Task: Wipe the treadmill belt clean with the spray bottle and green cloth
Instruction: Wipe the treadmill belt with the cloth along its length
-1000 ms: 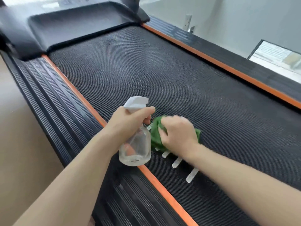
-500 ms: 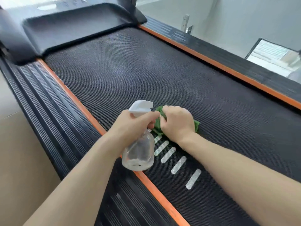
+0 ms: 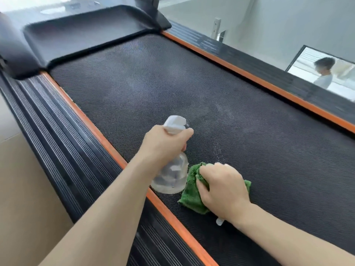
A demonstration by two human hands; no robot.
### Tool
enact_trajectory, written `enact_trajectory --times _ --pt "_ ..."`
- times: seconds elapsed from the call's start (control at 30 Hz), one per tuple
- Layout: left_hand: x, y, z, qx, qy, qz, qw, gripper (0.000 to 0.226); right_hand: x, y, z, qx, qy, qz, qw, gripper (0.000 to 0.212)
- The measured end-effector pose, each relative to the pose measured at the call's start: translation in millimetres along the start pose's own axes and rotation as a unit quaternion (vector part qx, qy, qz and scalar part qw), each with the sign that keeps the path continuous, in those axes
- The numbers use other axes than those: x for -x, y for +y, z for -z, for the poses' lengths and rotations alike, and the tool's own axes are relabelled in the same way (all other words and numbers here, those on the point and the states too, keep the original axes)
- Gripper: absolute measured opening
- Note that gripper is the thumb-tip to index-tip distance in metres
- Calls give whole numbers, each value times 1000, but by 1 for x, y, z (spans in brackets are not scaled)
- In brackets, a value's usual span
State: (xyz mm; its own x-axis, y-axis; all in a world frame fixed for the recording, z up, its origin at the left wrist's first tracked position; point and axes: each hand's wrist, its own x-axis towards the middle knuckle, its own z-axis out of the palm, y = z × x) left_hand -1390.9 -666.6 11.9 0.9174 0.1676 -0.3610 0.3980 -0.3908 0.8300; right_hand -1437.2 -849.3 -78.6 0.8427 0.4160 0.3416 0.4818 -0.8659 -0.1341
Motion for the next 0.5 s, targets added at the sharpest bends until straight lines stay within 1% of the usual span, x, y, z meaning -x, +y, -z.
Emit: enact_trajectory --times 0.07,0.13,0.2,0.3,0.4,0.5 --pt "0 -3 2 -5 22 2 1000 46 -4 3 -2 -2 -6 14 1000 29" --pt "-1 -3 9 6 20 11 1000 44 -13 8 -6 -10 -13 29 999 28" --pt "-3 -5 16 22 18 12 1000 43 -37 16 -14 -12 -17 22 1000 25" --pt "-5 -14 24 42 36 -6 998 47 -101 36 -34 17 -7 -37 999 21" --pt "-3 -23 28 44 41 -13 998 38 -169 49 -55 39 -22 -110 993 22" --pt "-3 -25 31 51 41 -17 998 35 -194 48 -63 48 -21 -143 988 23"
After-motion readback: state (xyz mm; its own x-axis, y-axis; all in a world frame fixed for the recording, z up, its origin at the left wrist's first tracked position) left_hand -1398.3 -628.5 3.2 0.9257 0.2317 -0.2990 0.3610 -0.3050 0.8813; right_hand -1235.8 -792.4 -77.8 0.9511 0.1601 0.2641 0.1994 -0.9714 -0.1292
